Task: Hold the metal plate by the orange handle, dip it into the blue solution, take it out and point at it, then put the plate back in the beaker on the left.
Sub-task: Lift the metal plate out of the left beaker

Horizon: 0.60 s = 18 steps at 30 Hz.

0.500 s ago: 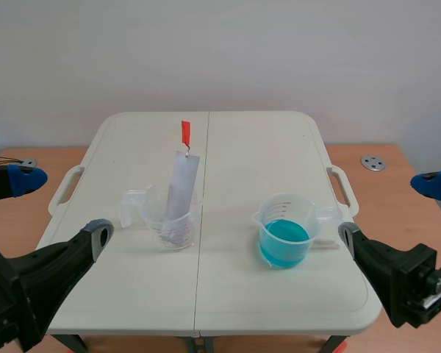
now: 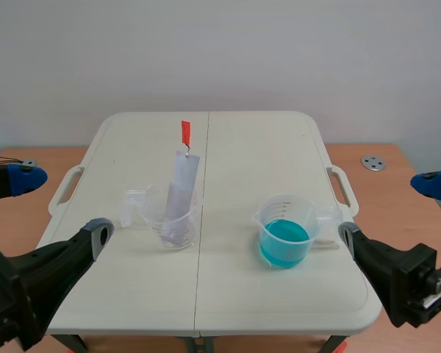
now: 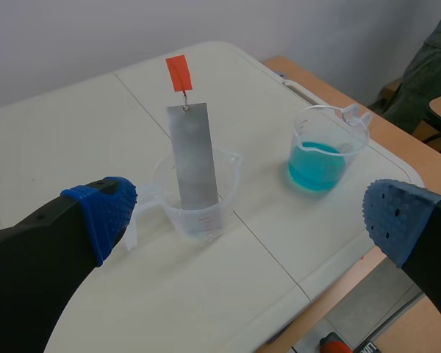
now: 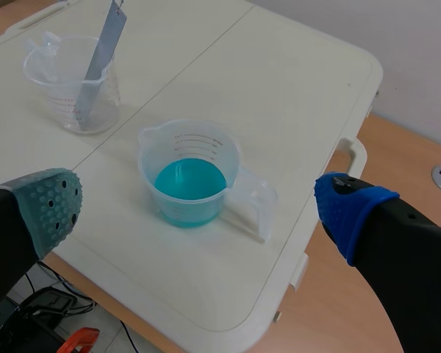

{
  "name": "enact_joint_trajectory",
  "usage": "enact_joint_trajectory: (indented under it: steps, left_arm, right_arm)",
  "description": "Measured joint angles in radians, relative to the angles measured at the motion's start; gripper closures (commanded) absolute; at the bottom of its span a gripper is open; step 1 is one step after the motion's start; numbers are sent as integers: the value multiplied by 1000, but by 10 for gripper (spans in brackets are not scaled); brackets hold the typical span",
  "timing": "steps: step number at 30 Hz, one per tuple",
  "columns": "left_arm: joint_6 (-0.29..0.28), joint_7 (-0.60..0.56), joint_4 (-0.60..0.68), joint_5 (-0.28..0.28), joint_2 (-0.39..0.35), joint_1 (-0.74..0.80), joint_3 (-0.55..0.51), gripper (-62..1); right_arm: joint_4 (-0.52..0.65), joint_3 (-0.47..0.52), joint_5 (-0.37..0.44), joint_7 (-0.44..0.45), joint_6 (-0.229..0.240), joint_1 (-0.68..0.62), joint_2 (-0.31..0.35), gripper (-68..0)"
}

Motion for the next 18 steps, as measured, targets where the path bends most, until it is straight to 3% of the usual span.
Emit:
enact_joint_trajectory:
  steps: [18]
  left_arm:
    - [8,0,0,0,0,0,0,-623]
  right_arm:
    - [0,0,0,2,9,31,0,-663]
